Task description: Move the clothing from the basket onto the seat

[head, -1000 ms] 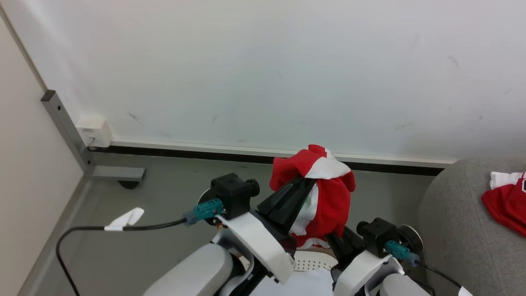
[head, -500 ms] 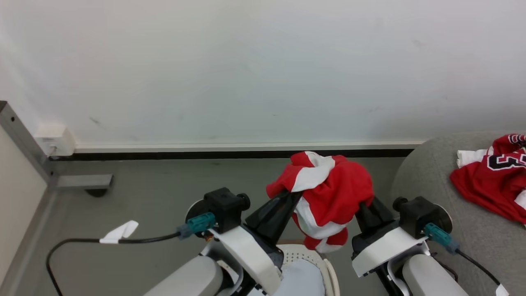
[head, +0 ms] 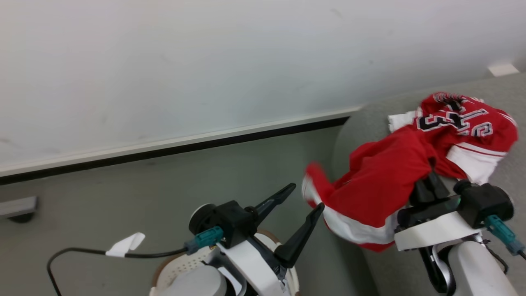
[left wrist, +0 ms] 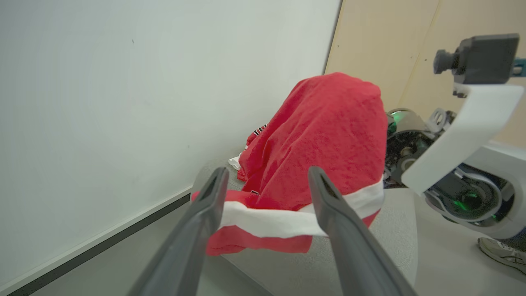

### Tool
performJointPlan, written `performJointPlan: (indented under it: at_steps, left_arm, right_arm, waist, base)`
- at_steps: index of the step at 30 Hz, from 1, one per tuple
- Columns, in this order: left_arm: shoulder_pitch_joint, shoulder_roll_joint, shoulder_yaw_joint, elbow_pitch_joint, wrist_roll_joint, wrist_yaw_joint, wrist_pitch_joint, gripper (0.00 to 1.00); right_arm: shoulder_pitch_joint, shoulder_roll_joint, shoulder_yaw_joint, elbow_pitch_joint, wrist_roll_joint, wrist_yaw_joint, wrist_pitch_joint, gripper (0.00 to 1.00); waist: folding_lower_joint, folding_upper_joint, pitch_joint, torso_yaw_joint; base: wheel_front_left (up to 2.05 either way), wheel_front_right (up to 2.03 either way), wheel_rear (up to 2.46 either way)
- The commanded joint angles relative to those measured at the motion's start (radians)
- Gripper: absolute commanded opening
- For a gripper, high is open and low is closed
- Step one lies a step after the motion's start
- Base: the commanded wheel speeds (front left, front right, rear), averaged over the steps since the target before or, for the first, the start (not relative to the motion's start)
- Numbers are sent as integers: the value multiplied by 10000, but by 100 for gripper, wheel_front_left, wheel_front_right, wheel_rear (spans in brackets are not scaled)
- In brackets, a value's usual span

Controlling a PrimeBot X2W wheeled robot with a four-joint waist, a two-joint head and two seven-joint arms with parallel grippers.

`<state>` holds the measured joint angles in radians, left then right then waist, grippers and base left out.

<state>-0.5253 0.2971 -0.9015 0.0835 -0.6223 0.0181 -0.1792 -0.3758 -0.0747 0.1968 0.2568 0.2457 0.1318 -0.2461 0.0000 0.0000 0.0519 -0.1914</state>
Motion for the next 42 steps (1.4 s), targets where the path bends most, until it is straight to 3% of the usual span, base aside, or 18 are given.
performJointPlan:
  at_steps: [1, 10, 20, 29, 42]
  left_arm:
    - [-17, 98, 13, -56, 188, 0, -104, 100]
    - [-183, 484, 53, -123, 536, -20, -415, 100]
    - [-256, 507, -4, -40, 569, -92, -473, 100]
    - [-792, 731, -22, -461, 762, -206, -181, 100]
    - [-1766, 1708, 405, -1361, 934, -342, 360, 100]
  right_arm:
    - [201, -103, -210, -290, -110, -22, 88, 0]
    - [1227, -21, -1220, -1749, -413, -22, 549, 0]
    - [1446, 27, -1573, -2219, -357, -22, 541, 0]
    - [-27, -596, -2437, -2689, -372, -23, 859, 0]
    - [-2754, -2441, -4545, -1864, -133, -23, 1654, 0]
  waist:
    - [0, 0, 348, -800]
    - [0, 0, 852, -2433]
    - [0, 0, 1068, -2910]
    - [0, 0, 2251, -2396]
    - [0, 0, 4819, -1054]
  base:
    - [0, 0, 0]
    - [0, 0, 0]
    - [0, 0, 0]
    - [0, 0, 0]
    - [0, 0, 0]
